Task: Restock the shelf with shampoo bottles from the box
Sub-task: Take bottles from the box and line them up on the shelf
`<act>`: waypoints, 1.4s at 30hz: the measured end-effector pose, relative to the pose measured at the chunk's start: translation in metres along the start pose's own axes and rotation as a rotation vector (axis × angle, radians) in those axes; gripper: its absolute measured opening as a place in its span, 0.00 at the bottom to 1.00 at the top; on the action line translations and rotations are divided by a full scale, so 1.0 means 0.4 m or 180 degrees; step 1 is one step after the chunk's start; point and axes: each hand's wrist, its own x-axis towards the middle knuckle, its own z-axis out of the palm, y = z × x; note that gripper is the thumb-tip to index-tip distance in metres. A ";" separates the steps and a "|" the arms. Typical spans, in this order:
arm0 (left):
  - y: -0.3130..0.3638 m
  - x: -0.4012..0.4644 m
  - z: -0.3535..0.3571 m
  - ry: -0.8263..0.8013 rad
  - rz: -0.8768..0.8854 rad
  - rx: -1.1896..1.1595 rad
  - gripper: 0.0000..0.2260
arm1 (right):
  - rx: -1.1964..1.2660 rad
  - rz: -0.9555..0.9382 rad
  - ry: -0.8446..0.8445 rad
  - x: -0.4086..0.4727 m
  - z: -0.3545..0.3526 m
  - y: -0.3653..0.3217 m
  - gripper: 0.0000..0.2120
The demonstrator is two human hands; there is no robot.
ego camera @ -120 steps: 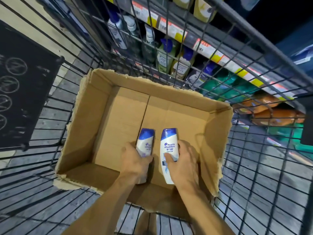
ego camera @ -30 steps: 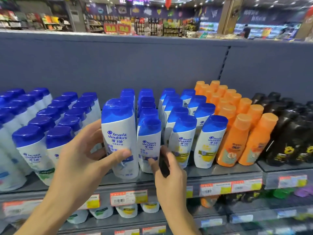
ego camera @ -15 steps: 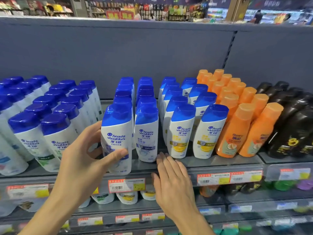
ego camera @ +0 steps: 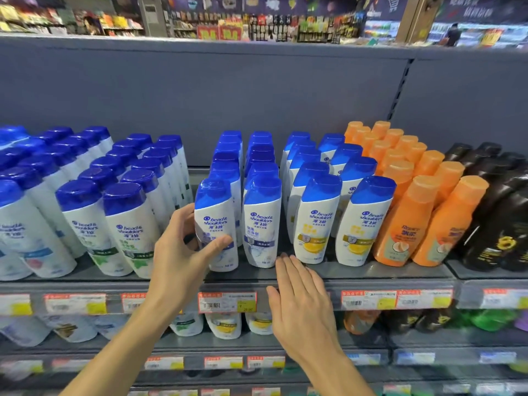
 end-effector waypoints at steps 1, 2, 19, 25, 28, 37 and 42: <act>-0.003 0.000 0.003 -0.0002 -0.0010 0.0058 0.27 | -0.0009 -0.0003 -0.0009 -0.001 0.000 0.000 0.28; -0.005 -0.001 0.004 -0.0017 0.0025 0.0215 0.26 | -0.0018 -0.0003 -0.0011 -0.001 0.000 0.000 0.28; 0.008 0.011 0.018 -0.0004 0.0254 0.1944 0.19 | -0.0001 -0.0087 0.0307 0.000 0.019 0.006 0.25; 0.009 0.011 0.022 -0.0157 0.0098 0.2017 0.31 | 0.0102 -0.0082 0.0505 0.002 0.026 0.005 0.27; 0.012 0.004 0.022 -0.0157 0.0002 0.2034 0.36 | 0.0150 -0.0080 0.0501 0.004 0.028 0.006 0.27; 0.189 -0.005 -0.103 -0.0060 0.0950 0.2400 0.24 | 0.1132 -0.0453 0.0968 0.024 -0.083 0.010 0.26; 0.268 0.098 -0.150 -0.0521 0.1761 0.2435 0.14 | 0.1010 -0.0625 0.1153 0.174 -0.286 -0.025 0.29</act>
